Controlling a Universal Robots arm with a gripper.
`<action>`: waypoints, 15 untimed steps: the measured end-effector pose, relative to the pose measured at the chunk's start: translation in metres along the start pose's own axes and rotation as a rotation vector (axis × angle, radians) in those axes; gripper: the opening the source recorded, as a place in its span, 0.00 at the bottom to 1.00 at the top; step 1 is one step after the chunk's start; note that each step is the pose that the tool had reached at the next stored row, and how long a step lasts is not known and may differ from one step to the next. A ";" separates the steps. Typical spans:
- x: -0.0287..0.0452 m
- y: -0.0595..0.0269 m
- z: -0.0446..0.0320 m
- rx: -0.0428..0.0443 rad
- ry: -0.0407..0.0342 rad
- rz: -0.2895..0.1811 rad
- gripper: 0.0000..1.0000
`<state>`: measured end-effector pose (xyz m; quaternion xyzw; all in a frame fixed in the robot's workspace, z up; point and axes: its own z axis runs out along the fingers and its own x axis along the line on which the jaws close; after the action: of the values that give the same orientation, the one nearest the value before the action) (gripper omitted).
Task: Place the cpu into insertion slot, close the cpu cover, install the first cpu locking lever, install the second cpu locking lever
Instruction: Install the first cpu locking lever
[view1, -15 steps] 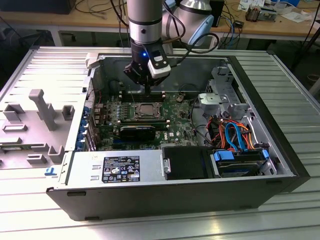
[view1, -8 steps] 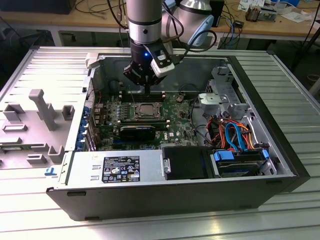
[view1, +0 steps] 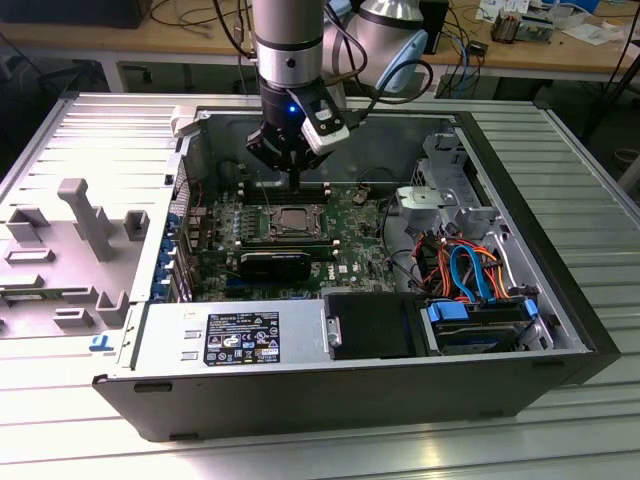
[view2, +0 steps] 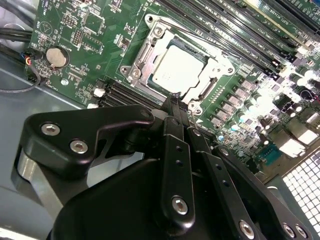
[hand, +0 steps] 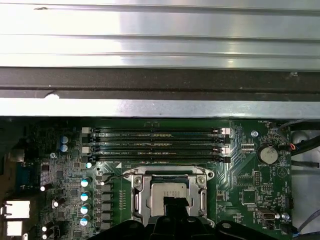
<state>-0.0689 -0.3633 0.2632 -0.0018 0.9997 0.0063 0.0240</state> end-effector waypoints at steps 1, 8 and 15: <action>0.0008 0.0000 -0.0001 0.0000 0.0000 0.000 0.11; 0.0107 0.0001 -0.0005 0.0000 0.0000 0.000 0.11; 0.0179 0.0001 -0.0009 0.0000 0.0000 0.000 0.11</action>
<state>-0.0868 -0.3633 0.2632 -0.0019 0.9997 0.0063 0.0240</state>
